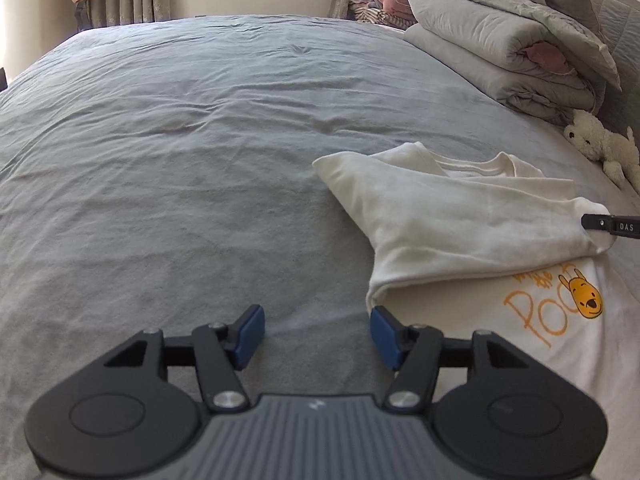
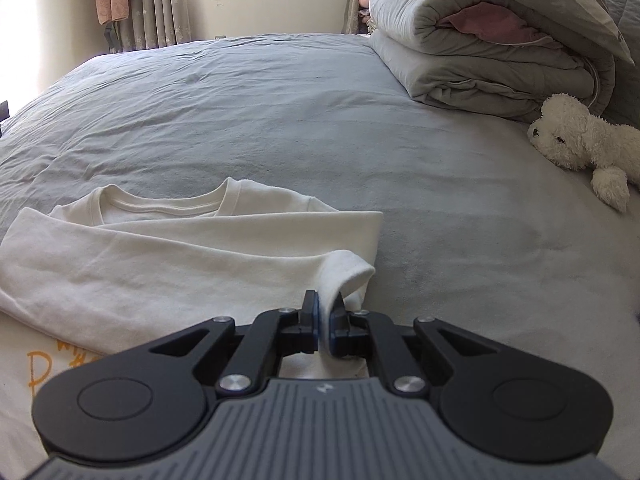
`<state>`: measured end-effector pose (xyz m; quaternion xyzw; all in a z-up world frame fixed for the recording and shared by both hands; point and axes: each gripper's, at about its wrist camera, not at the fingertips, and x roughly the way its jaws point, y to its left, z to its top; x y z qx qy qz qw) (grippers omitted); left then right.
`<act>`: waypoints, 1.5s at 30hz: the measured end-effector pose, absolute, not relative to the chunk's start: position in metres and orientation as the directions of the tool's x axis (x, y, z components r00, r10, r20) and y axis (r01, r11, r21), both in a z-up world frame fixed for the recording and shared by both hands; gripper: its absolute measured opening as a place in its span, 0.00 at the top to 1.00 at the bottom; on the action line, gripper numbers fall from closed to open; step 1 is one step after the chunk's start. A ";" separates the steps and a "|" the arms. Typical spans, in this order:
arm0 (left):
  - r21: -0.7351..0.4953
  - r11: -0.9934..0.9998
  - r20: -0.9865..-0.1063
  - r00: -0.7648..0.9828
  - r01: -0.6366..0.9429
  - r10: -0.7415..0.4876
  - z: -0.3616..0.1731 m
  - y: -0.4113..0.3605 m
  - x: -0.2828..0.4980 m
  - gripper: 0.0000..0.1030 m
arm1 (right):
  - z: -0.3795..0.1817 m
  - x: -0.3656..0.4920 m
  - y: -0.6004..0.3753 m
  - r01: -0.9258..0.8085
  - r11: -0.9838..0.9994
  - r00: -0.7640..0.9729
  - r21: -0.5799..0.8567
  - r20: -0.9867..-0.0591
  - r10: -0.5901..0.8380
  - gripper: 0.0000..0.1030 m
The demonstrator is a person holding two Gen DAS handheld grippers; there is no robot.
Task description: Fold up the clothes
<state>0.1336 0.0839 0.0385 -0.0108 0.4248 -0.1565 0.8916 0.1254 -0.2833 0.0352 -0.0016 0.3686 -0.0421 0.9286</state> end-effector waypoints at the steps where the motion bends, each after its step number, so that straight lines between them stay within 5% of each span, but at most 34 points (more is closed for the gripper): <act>1: -0.163 0.951 -0.751 0.591 0.264 -0.293 0.039 0.086 0.134 0.42 | 0.037 0.123 -0.282 0.071 0.997 0.731 -0.035 -0.678 -0.076 0.93; 11: -0.255 0.948 -0.720 0.616 0.193 -0.319 0.046 0.101 0.138 0.41 | 0.042 0.117 -0.285 0.033 0.999 0.761 -0.017 -0.648 -0.036 0.93; 17: -0.278 0.949 -0.699 0.646 0.147 -0.305 0.051 0.109 0.141 0.41 | 0.066 0.114 -0.288 0.071 0.997 0.860 0.029 -0.508 -0.046 0.92; 18: -0.275 0.951 -0.698 0.651 0.142 -0.299 0.051 0.109 0.141 0.41 | 0.058 0.121 -0.287 0.088 0.996 0.830 0.010 -0.553 -0.068 0.92; 22: -0.287 0.951 -0.694 0.661 0.113 -0.287 0.052 0.108 0.140 0.41 | 0.025 0.133 -0.285 0.116 0.991 0.726 -0.071 -0.675 -0.133 0.80; 25: -0.364 0.927 -0.656 0.682 0.092 -0.325 0.058 0.116 0.139 0.41 | 0.035 0.122 -0.291 0.181 0.981 0.759 -0.065 -0.626 -0.182 0.52; 28: -0.388 0.920 -0.643 0.696 0.065 -0.320 0.061 0.122 0.139 0.41 | 0.053 0.116 -0.302 0.253 0.967 0.789 -0.031 -0.572 -0.225 0.50; 33: -0.385 0.922 -0.652 0.694 0.043 -0.305 0.060 0.123 0.140 0.41 | 0.061 0.116 -0.305 0.182 0.983 0.823 -0.013 -0.545 -0.159 0.57; 35: -0.383 0.922 -0.650 0.694 0.051 -0.308 0.061 0.121 0.139 0.41 | 0.052 0.120 -0.302 0.143 0.989 0.802 -0.023 -0.583 -0.130 0.92; 38: -0.365 0.929 -0.651 0.695 0.065 -0.305 0.061 0.117 0.137 0.41 | 0.019 0.134 -0.308 0.162 0.985 0.721 -0.057 -0.675 -0.158 0.91; 45: -0.332 0.940 -0.662 0.690 0.077 -0.290 0.060 0.111 0.136 0.41 | 0.040 0.123 -0.300 0.180 0.983 0.777 -0.043 -0.607 -0.169 0.91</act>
